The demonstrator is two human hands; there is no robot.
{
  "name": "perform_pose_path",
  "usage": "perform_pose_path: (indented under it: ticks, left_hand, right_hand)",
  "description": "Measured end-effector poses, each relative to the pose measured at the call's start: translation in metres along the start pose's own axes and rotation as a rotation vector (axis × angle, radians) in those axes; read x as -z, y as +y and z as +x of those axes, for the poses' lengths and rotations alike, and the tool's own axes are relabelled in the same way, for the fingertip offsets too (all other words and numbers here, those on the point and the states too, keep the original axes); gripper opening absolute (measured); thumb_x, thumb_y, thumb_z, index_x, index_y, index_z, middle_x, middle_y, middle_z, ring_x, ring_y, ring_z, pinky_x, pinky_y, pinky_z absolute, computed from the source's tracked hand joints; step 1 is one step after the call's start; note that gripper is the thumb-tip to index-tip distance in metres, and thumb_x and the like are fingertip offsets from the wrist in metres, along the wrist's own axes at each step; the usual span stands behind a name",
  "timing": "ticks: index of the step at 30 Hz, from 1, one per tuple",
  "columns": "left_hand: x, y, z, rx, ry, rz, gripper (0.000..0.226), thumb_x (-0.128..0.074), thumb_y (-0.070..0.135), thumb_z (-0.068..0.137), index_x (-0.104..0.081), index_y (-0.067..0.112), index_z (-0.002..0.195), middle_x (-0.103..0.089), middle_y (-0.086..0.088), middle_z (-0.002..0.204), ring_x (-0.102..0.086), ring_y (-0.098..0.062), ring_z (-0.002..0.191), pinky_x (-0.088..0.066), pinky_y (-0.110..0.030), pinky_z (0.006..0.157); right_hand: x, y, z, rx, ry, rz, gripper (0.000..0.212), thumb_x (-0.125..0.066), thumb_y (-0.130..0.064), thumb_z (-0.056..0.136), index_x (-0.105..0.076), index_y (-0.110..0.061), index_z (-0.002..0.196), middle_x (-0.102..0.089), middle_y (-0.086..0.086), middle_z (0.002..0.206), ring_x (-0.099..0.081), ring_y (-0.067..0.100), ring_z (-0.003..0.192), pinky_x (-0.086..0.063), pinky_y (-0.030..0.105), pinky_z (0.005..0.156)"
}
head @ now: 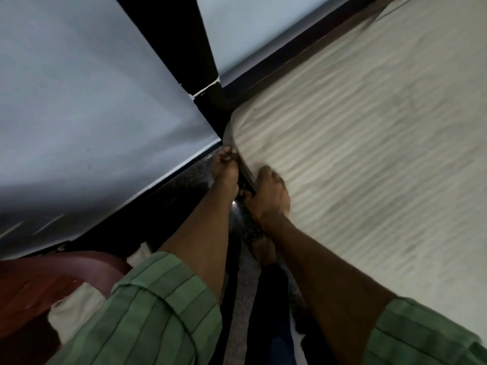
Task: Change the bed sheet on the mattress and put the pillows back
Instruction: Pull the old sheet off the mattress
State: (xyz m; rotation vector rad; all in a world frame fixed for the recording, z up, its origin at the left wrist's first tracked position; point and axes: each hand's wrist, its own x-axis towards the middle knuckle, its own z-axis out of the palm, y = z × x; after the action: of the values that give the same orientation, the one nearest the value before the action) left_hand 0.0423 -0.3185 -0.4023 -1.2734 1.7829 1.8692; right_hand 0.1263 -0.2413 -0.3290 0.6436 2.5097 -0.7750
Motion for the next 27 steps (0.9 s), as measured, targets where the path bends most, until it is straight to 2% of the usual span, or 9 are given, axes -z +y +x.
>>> perform_pose_path:
  ticks: [2, 4, 8, 10, 12, 14, 19, 24, 27]
  left_hand:
    - [-0.004, -0.003, 0.01, 0.023, -0.029, 0.071, 0.018, -0.057, -0.009, 0.094, -0.066, 0.006, 0.099, -0.068, -0.019, 0.101, -0.064, -0.027, 0.087, -0.057, -0.027, 0.07]
    - [-0.008, -0.01, 0.015, 0.015, -0.029, 0.138, 0.017, -0.057, -0.002, 0.097, -0.063, 0.013, 0.092, -0.07, -0.02, 0.104, -0.067, -0.033, 0.098, -0.058, -0.038, 0.082]
    - [0.005, 0.0, -0.012, -0.138, 0.049, 0.194, 0.025, -0.041, 0.016, 0.109, -0.062, 0.003, 0.105, -0.063, -0.011, 0.098, -0.058, -0.022, 0.09, -0.045, -0.02, 0.067]
    - [0.01, 0.008, -0.022, -0.043, 0.019, 0.056, 0.033, -0.037, 0.025, 0.111, -0.063, 0.005, 0.107, -0.067, -0.012, 0.102, -0.065, -0.028, 0.095, -0.057, -0.027, 0.077]
    - [0.01, 0.022, -0.036, 0.1, -0.117, -0.028, 0.034, -0.039, 0.035, 0.111, -0.066, 0.014, 0.106, -0.074, -0.009, 0.1, -0.072, -0.028, 0.092, -0.062, -0.041, 0.082]
    - [0.005, 0.041, -0.055, 0.152, -0.299, -0.015, 0.031, -0.043, 0.031, 0.111, -0.068, 0.012, 0.105, -0.077, -0.003, 0.087, -0.074, -0.017, 0.076, -0.062, -0.032, 0.069]
    - [-0.007, 0.07, -0.095, 0.228, -0.67, -0.049, 0.025, -0.043, 0.02, 0.109, -0.066, 0.01, 0.107, -0.078, -0.005, 0.09, -0.074, -0.015, 0.079, -0.063, -0.03, 0.072]
    - [-0.003, 0.064, -0.096, 0.07, -0.448, 0.052, 0.007, -0.057, 0.017, 0.104, -0.064, 0.016, 0.103, -0.073, -0.001, 0.088, -0.067, -0.012, 0.075, -0.058, -0.021, 0.068]
    - [-0.005, 0.02, -0.114, -0.045, -0.419, 0.341, 0.015, -0.054, 0.011, 0.102, -0.068, 0.007, 0.104, -0.071, -0.004, 0.082, -0.063, -0.015, 0.071, -0.052, -0.018, 0.054]
  right_hand:
    - [-0.001, 0.0, 0.013, -0.047, -0.047, 0.008, 0.051, -0.072, -0.048, 0.08, -0.05, -0.015, 0.112, -0.065, 0.011, 0.118, -0.061, 0.034, 0.114, -0.05, 0.038, 0.087]
    - [0.0, -0.001, 0.018, -0.069, -0.064, 0.015, 0.053, -0.071, -0.051, 0.079, -0.051, -0.015, 0.111, -0.066, 0.012, 0.119, -0.062, 0.034, 0.115, -0.05, 0.038, 0.089]
    - [-0.003, -0.002, 0.005, -0.044, -0.055, 0.047, 0.057, -0.069, -0.051, 0.081, -0.047, -0.014, 0.118, -0.058, 0.012, 0.126, -0.05, 0.034, 0.122, -0.045, 0.042, 0.098]
    - [-0.001, -0.004, -0.006, -0.074, 0.037, 0.132, 0.051, -0.065, -0.054, 0.082, -0.053, -0.013, 0.11, -0.062, 0.012, 0.116, -0.054, 0.035, 0.115, -0.049, 0.044, 0.093]
    - [0.002, -0.01, -0.023, -0.188, 0.131, 0.253, 0.045, -0.064, -0.059, 0.081, -0.055, -0.017, 0.095, -0.067, 0.008, 0.099, -0.063, 0.034, 0.1, -0.054, 0.044, 0.081]
    - [0.006, -0.017, -0.044, -0.278, 0.19, 0.292, 0.045, -0.062, -0.061, 0.08, -0.051, -0.02, 0.092, -0.069, 0.006, 0.091, -0.066, 0.034, 0.091, -0.055, 0.042, 0.074]
    - [0.048, -0.018, -0.045, -0.377, 0.241, 0.244, 0.034, -0.057, -0.04, 0.092, -0.064, -0.017, 0.116, -0.07, 0.018, 0.11, -0.066, 0.041, 0.106, -0.05, 0.043, 0.086]
    - [0.092, 0.033, -0.032, -0.63, 0.597, 0.625, 0.039, -0.052, -0.004, 0.093, -0.065, 0.002, 0.128, -0.068, 0.027, 0.119, -0.061, 0.043, 0.114, -0.043, 0.044, 0.097]
    - [0.075, 0.049, -0.043, -0.337, 0.303, 0.726, 0.031, -0.065, -0.008, 0.088, -0.07, -0.003, 0.119, -0.073, 0.02, 0.114, -0.067, 0.037, 0.11, -0.051, 0.042, 0.092]
